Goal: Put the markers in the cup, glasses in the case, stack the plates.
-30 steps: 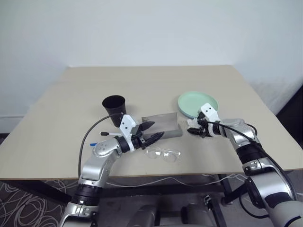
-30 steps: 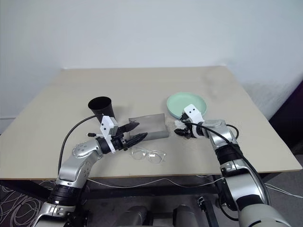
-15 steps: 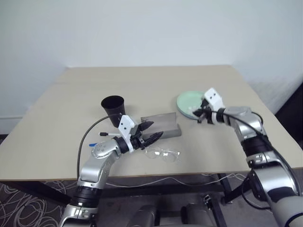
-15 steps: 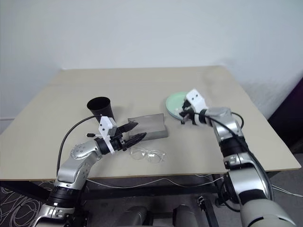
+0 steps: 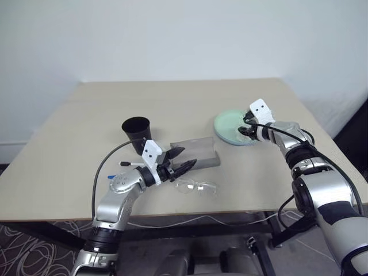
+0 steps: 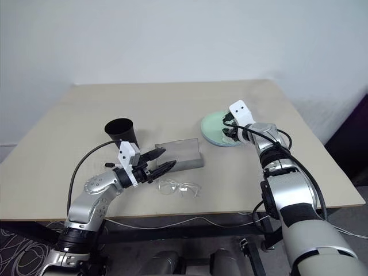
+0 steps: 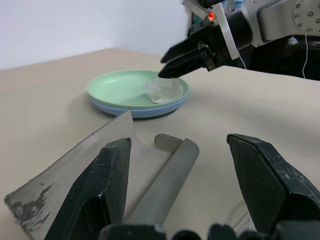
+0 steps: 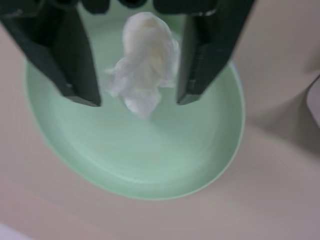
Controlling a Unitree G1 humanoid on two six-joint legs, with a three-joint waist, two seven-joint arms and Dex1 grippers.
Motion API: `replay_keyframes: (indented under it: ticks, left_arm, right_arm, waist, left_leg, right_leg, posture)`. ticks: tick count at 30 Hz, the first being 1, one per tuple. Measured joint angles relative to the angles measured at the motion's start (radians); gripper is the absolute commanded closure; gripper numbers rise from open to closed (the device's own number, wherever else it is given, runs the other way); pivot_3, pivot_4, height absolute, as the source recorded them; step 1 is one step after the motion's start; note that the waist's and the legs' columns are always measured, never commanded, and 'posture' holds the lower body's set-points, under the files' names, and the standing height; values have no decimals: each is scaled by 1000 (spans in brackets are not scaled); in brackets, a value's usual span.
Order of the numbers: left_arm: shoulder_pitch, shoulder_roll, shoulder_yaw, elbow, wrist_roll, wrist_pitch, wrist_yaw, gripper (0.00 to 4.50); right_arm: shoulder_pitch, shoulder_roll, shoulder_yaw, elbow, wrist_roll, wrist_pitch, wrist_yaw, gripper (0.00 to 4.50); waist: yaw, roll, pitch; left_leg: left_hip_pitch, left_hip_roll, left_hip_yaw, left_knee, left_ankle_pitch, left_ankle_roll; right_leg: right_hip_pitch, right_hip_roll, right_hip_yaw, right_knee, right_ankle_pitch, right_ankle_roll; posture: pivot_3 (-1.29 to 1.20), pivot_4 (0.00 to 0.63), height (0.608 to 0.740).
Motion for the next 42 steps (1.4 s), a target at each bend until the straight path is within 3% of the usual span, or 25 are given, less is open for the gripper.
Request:
replay_keyframes:
  ticks: [6,10,13,16,23,35,38,40,42]
  left_arm:
    - [-9,24,-5,-4,0,12,-24,1249]
    - [-91,95,-20,30,1,39,-109,1249]
    - [-203,169,-68,103,4,84,-237,1249]
    - [-308,217,-119,190,22,105,-355,1249]
    - [-527,230,-309,377,148,52,-621,1249]
    - [-687,161,-468,702,343,-187,-820,1249]
    - [-696,126,-478,746,370,-228,-823,1838]
    - [-697,97,-478,773,391,-252,-822,2490]
    - [-697,80,-478,785,403,-275,-812,2490]
  right_arm:
    - [13,-11,-11,-8,3,-60,45,1515]
    - [146,-43,-25,-181,60,-127,274,1515]
    - [343,-88,-9,-425,123,-131,490,1515]
    - [457,-102,15,-562,144,-100,577,1515]
    - [546,-91,26,-751,193,-11,599,1515]
    - [670,-97,24,-920,236,74,569,1515]
    - [696,-97,23,-957,243,89,548,1479]
    - [713,-95,23,-978,245,101,530,1479]
    - [730,-96,21,-999,246,109,517,1479]
  waist:
    - [-11,0,0]
    - [-16,0,0]
    - [-16,1,0]
    - [-26,1,1]
    - [-30,2,1]
    - [-25,0,2]
    - [-25,-1,2]
    - [-25,-1,2]
    - [-25,-1,2]
  left_leg:
    - [2,0,0,0,0,0]
    - [5,0,-3,1,0,0]
    - [8,-1,-5,1,0,0]
    - [8,-2,-4,2,0,0]
    - [8,0,-6,2,-1,0]
    - [-1,-2,-6,2,-1,0]
    - [-4,-2,-6,3,0,1]
    - [-8,-2,-6,5,0,1]
    - [-8,-2,-6,5,0,2]
  right_leg:
    - [2,1,0,0,0,0]
    - [7,1,-2,-1,-1,1]
    - [11,0,-3,-1,-3,4]
    - [11,-1,-2,0,-3,3]
    - [11,-1,-3,0,-4,1]
    - [3,-3,-3,-1,-3,5]
    - [1,-2,-3,-1,-3,5]
    - [-3,-2,-3,0,-3,5]
    - [-3,-2,-3,0,-3,5]
  posture:
    - [0,0,740]
    - [0,0,740]
    - [0,0,740]
    - [0,0,740]
    - [0,0,740]
    - [0,0,740]
    - [0,0,740]
    - [0,0,740]
    - [0,0,740]
